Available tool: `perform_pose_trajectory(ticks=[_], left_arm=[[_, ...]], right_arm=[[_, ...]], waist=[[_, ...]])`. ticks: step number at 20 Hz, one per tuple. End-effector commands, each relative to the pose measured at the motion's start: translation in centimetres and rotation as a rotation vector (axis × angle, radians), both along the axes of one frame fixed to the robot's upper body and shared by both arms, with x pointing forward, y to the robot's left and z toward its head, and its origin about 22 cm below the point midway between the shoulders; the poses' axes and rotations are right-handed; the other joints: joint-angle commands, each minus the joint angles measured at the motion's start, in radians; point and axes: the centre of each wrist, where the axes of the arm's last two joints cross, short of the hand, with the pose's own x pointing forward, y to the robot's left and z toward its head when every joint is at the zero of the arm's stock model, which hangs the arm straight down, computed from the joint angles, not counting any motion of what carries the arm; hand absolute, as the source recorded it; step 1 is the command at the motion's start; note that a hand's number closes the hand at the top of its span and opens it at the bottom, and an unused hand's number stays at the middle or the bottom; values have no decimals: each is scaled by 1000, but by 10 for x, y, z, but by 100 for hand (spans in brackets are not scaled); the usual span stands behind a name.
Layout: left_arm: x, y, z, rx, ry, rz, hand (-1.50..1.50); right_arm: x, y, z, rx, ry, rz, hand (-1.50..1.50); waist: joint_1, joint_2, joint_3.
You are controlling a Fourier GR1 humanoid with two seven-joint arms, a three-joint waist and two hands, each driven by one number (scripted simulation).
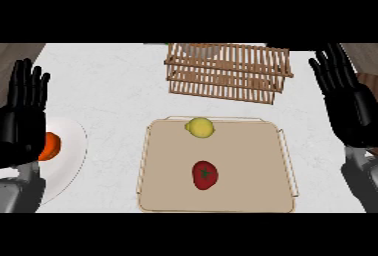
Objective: Pick the tomato from the tray and place it in the tiered shelf
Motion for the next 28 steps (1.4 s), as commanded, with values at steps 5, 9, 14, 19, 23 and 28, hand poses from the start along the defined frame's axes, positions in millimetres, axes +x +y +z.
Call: perform_pose_trajectory(ticks=[5,9,14,19,23,28], left_arm=[[-38,18,-96,-78,604,28,0],[-51,14,-116,-134,783,-36,0],[-29,-12,-107,-125,826,-56,0],[-28,-1,-106,-122,831,-54,0],[-37,0,-102,-150,811,-57,0],[-32,-14,-111,-147,830,-81,0]], right_arm=[[-24,-25,-29,-125,-17,-53,150],[-50,-68,-98,-357,367,-293,150],[-73,-52,-133,-261,278,-129,-150],[-72,-52,-96,-357,278,117,-150],[-97,-25,-62,-391,330,205,-150],[-96,10,-17,-552,353,232,-150]], waist=[[-32,16,12],[-15,27,12],[-11,10,12],[-11,9,11],[-12,4,11],[-7,6,10]])
